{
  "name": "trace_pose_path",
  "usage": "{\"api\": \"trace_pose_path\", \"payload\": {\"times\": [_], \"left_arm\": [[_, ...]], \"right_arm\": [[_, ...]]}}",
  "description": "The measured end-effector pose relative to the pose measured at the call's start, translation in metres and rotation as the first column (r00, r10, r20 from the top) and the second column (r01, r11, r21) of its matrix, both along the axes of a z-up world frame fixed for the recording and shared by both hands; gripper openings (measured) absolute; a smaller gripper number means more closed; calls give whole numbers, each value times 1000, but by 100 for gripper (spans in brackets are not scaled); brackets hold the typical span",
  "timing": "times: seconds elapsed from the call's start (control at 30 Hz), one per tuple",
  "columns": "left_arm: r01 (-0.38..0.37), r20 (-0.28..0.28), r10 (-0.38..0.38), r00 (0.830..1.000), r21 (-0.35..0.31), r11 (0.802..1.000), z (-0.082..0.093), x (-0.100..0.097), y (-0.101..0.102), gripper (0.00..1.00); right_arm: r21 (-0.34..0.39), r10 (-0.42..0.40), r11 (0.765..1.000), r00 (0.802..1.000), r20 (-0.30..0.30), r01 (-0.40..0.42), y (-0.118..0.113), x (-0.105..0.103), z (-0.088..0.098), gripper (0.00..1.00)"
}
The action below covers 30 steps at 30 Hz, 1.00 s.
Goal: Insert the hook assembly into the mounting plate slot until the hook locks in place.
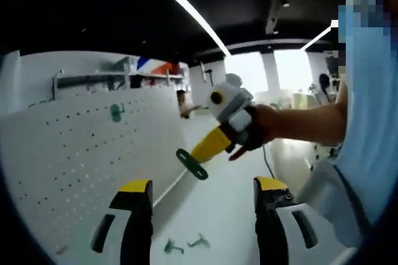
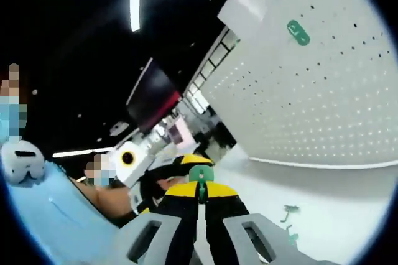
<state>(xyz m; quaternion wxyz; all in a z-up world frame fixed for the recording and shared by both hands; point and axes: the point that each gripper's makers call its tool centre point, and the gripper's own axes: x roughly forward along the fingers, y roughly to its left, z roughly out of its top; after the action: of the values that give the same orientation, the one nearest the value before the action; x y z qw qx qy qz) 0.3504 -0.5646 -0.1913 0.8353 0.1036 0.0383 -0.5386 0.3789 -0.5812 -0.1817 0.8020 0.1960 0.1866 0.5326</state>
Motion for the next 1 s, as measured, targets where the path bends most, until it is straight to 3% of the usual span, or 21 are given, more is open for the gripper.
{"api": "trace_pose_path", "payload": {"times": [0.07,0.23,0.3,0.4,0.5,0.57,0.6,0.73,0.8,0.83,0.87,0.93,0.97,1.0], "left_arm": [[-4,-3,4,1000,2,1000,-1,0,1,66],[-11,-9,11,1000,8,1000,-3,1,2,65],[-13,-13,14,1000,6,1000,-3,1,2,64],[-23,-10,23,1000,6,1000,-3,2,4,63],[-32,-14,32,999,-1,999,-3,2,5,63],[-39,-16,39,999,-2,999,-4,3,6,62],[-40,-18,40,999,-2,999,-4,3,6,62],[-43,-21,43,999,-1,999,-5,3,7,61],[-48,-21,48,999,-5,999,-5,4,8,61],[-55,-21,55,998,-8,998,-4,5,9,61],[-57,-21,57,998,-11,998,-3,5,9,61],[-65,-24,64,998,-17,998,-3,6,11,61],[-68,-24,67,997,-18,998,-3,6,12,61],[-73,-26,73,997,-19,997,-4,7,13,61]], "right_arm": [[2,-31,1000,999,23,31,-2,3,4,1],[-73,-144,985,978,151,156,-16,21,3,1],[-70,-182,978,966,186,197,-22,28,6,1],[-121,-228,956,938,261,266,-31,36,5,1],[-160,-276,923,891,361,351,-38,43,8,1],[-167,-293,910,875,386,378,-41,45,9,1],[-177,-307,896,856,417,408,-44,48,10,1],[-189,-323,867,810,490,460,-48,51,15,1],[-174,-349,846,769,535,505,-55,54,22,1],[-172,-348,845,764,543,507,-55,54,23,1],[-159,-363,833,739,567,531,-59,55,26,1],[-157,-375,815,714,592,558,-63,57,29,1],[-155,-378,793,676,633,589,-68,58,33,1],[-158,-380,782,662,646,603,-71,59,33,1]]}}
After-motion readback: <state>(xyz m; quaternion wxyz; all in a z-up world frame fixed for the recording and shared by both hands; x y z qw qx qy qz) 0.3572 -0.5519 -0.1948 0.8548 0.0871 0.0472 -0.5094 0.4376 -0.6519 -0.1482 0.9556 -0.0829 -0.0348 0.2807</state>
